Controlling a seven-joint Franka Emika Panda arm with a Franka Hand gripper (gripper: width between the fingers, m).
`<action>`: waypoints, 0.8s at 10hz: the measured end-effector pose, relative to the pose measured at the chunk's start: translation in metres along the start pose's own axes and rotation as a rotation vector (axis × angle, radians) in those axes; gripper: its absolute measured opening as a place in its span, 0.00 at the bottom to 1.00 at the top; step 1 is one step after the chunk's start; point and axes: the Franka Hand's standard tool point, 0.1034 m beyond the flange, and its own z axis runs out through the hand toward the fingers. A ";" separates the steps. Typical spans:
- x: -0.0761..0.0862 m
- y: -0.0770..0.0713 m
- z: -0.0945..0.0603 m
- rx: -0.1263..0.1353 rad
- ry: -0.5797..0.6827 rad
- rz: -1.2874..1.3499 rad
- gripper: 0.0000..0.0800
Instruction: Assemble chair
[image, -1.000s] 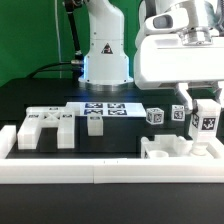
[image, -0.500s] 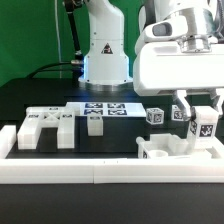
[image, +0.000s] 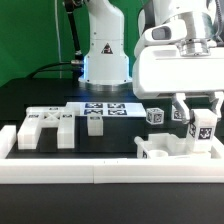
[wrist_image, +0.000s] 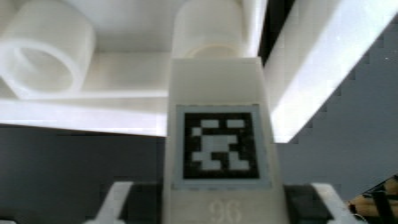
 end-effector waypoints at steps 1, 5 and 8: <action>0.000 0.000 0.000 0.000 -0.003 0.000 0.36; -0.001 0.000 0.001 0.001 -0.008 -0.001 0.78; -0.001 0.000 0.000 0.000 -0.009 -0.001 0.81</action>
Offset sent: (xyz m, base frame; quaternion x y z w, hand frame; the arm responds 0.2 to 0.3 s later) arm 0.0000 0.0000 0.0000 0.0000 0.0000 0.0000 1.0000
